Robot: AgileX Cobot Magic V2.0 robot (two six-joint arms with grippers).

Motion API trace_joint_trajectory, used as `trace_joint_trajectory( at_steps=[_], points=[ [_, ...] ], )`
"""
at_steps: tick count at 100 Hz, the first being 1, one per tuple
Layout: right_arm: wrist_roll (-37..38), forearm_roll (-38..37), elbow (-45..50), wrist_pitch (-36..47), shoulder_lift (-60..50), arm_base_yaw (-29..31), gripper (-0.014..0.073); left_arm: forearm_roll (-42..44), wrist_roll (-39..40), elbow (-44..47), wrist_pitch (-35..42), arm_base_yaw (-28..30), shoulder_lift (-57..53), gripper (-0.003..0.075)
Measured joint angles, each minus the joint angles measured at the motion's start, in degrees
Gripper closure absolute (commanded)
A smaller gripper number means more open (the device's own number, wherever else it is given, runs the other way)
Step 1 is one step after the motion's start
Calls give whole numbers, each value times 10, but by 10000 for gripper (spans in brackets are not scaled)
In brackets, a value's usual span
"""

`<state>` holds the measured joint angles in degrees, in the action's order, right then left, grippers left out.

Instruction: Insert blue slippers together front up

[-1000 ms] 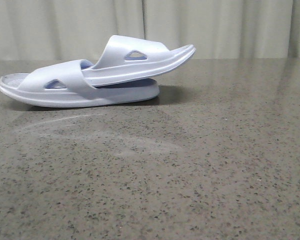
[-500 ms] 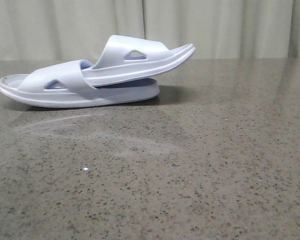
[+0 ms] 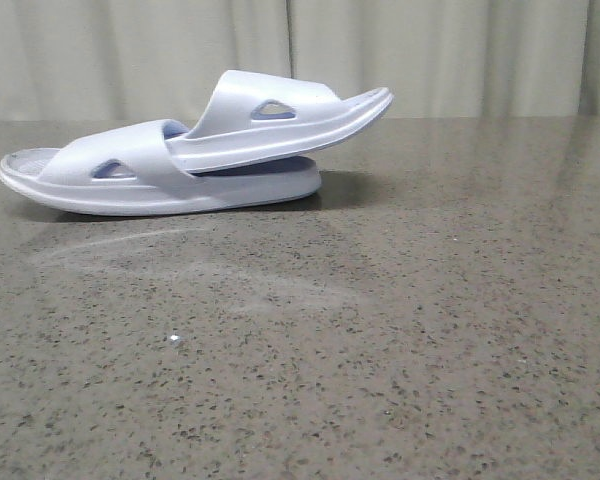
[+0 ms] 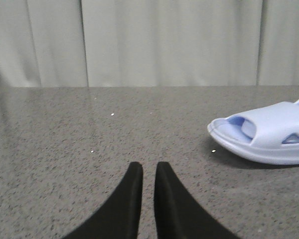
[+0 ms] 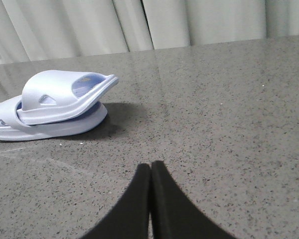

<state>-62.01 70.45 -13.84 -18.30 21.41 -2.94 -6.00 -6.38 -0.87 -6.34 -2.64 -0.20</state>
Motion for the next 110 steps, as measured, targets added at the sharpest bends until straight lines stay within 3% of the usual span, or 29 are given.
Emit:
trace_joint_trajectory(
  at_steps=[17,110],
  points=[
    [0,0,1,0,0,0,683,9,10,11,16,26,0,705],
    [0,0,1,0,0,0,683,10,13,11,-2,26,0,705]
  ],
)
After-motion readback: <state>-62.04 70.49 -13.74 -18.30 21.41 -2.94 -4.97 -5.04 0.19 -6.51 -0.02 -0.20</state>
